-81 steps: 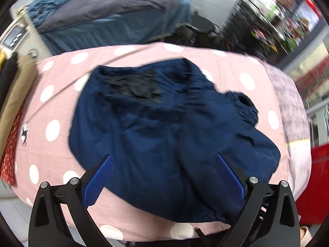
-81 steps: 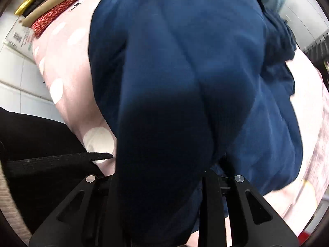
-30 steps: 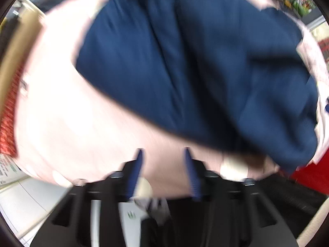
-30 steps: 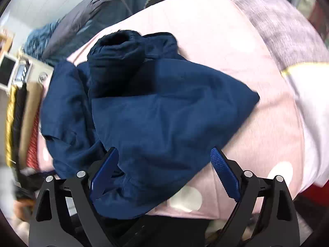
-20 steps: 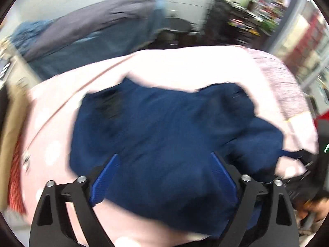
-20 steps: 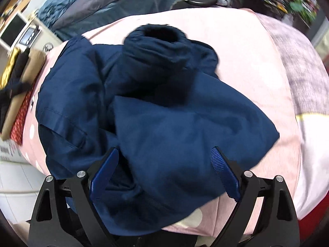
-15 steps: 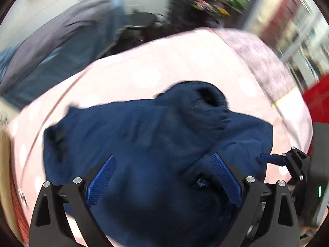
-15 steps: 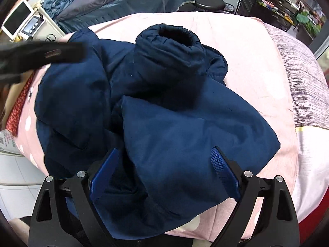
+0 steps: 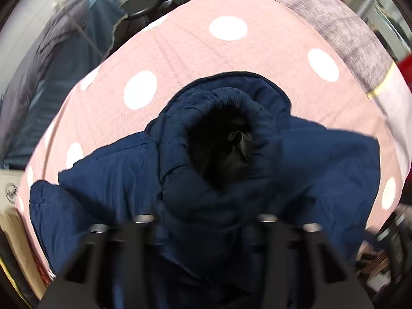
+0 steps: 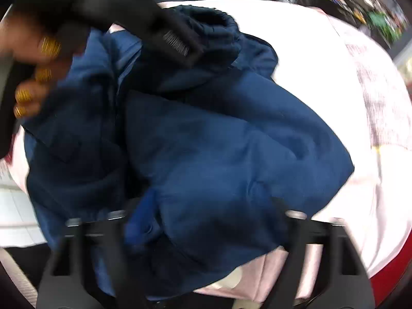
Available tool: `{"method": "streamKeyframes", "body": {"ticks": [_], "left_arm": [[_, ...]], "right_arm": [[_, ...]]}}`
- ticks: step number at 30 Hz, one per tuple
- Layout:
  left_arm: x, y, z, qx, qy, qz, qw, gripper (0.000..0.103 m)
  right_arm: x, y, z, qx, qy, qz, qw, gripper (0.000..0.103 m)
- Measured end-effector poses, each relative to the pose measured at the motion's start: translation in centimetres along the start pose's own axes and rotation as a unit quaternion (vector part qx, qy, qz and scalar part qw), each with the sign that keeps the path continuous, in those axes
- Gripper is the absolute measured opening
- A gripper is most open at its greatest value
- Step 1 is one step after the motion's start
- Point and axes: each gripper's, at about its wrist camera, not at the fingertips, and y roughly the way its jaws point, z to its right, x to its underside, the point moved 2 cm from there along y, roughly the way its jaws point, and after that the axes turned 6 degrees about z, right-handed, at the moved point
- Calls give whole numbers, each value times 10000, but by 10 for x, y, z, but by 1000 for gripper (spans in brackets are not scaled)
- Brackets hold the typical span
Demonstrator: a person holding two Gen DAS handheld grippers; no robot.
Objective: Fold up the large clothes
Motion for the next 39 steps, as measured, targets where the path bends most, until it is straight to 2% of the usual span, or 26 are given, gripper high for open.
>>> {"method": "streamKeyframes", "body": {"ticks": [1,3,5,7,10,13,14,17,19,20,22,24,26,30,33,34,35,36,37,39], "left_arm": [[-1,-5,-9,124,-218,46,9997,20],[3,-21,-36,169,-548,194,9982,15],[4,-40,-64,94,-886,444,9950,13],[8,-60,-95,119,-1313,651,9891,12],[27,-101,-154,0,-2025,1087,9732,12],[50,-149,-214,-231,-2681,1584,9500,12],[61,-170,-236,-375,-2901,1782,9395,12],[87,-219,-279,-897,-3253,2164,9162,12],[103,-257,-302,-1155,-3466,2486,8971,12],[109,-271,-309,-1253,-3528,2592,8903,12],[121,-304,-328,-1478,-3695,2825,8728,11],[133,-323,-343,-1532,-3928,2939,8578,11],[150,-339,-361,-1577,-4225,3049,8389,11],[183,-357,-377,-1850,-4506,3205,8124,11],[209,-354,-393,-1905,-4820,3186,7937,11],[216,-349,-399,-1922,-4899,3158,7895,11],[222,-340,-404,-1950,-4987,3091,7859,11],[227,-327,-408,-1947,-5043,2979,7867,11],[228,-312,-412,-1944,-5058,2821,7917,12],[224,-268,-411,-1850,-4991,2321,8142,21]], "right_arm": [[-3,4,-7,-32,-168,-38,9998,32],[-5,8,-11,138,-368,-72,9992,19],[-9,5,-13,263,-513,-13,9983,12],[-20,-17,-2,193,-307,377,9986,10],[-43,-61,29,299,118,998,9945,9],[-63,-110,64,315,606,1629,9843,8],[-69,-123,72,390,648,1796,9808,8],[-86,-169,88,724,676,2468,9640,7],[-97,-195,94,791,688,2817,9537,7],[-103,-202,93,859,656,2942,9496,7],[-117,-219,88,1102,509,3214,9391,7],[-124,-231,90,1229,489,3447,9294,6],[-134,-243,95,1312,649,3620,9206,6],[-132,-262,125,1694,1059,3729,9061,6],[-128,-258,169,1689,1711,3636,9000,6],[-128,-251,182,1738,1840,3544,9002,6],[-130,-235,200,1799,1909,3294,9070,6],[-131,-219,216,1776,2094,2981,9142,6],[-126,-195,237,1532,2518,2541,9212,8],[-115,-158,260,1017,3135,1934,9241,21]]}}
